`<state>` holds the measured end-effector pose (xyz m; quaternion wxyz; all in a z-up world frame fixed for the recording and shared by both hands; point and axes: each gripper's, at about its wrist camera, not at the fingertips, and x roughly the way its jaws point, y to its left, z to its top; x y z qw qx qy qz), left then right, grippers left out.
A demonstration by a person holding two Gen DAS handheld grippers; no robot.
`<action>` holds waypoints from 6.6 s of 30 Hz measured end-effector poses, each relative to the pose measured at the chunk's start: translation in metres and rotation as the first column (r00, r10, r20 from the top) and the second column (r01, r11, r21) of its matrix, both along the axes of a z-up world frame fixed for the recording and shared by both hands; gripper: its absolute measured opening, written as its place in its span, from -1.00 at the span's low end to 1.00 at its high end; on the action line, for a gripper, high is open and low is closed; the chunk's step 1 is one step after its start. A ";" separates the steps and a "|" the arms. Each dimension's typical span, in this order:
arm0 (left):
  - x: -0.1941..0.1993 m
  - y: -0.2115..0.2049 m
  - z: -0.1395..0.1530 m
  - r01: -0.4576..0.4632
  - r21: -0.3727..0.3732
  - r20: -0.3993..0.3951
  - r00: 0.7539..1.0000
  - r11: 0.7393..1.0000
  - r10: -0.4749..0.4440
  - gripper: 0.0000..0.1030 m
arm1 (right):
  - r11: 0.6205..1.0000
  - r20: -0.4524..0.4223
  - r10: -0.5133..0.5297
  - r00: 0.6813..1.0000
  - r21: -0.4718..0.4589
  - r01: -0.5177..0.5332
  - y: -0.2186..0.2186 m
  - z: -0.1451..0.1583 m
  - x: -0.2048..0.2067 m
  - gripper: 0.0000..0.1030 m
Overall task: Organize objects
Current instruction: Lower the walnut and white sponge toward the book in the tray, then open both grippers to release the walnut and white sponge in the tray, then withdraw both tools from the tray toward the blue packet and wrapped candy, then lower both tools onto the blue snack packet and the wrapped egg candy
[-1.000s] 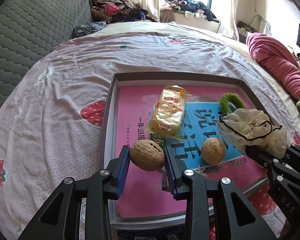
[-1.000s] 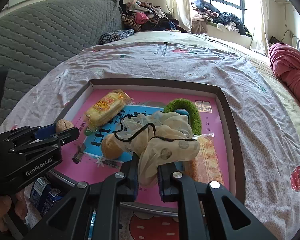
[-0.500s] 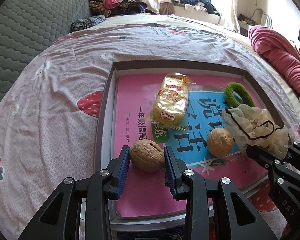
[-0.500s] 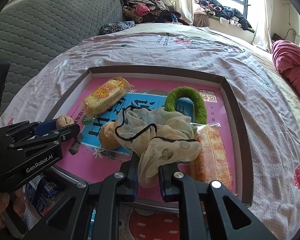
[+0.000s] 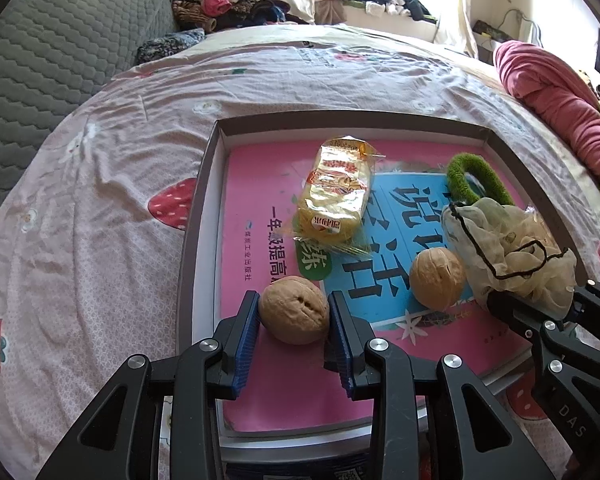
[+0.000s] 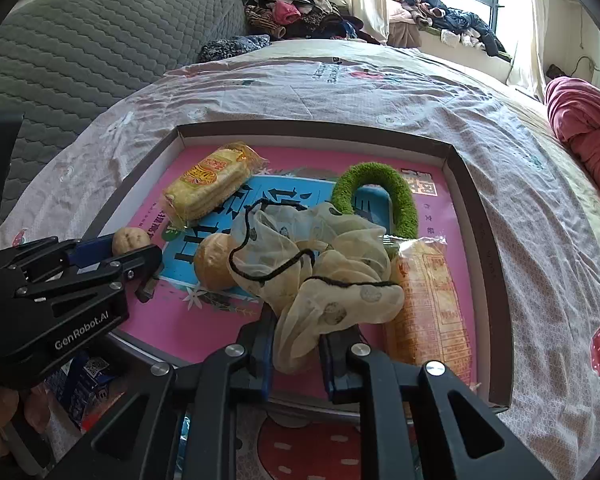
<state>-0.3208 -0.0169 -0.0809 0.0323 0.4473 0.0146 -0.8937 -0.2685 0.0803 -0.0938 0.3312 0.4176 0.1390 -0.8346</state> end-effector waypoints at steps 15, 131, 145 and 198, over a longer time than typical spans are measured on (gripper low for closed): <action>0.000 0.000 -0.001 0.000 0.015 -0.003 1.000 1.000 0.000 -0.25 | 1.000 0.005 0.000 1.000 -0.005 0.000 0.003 -0.001 -0.002 -0.58; 0.131 -0.002 0.126 -0.088 -0.012 -0.136 0.987 0.996 0.085 0.65 | 0.987 -0.213 -0.032 0.976 -0.161 -0.003 0.063 0.154 0.106 0.92; 0.197 0.018 0.180 -0.061 -0.015 -0.190 0.980 0.998 0.057 0.65 | 0.985 -0.252 -0.039 0.967 -0.172 -0.005 0.097 0.198 0.159 0.96; 0.198 0.014 0.065 -0.017 -0.083 0.017 1.000 0.996 0.018 0.65 | 0.999 -0.131 0.031 0.991 -0.038 -0.036 0.070 0.115 0.176 0.96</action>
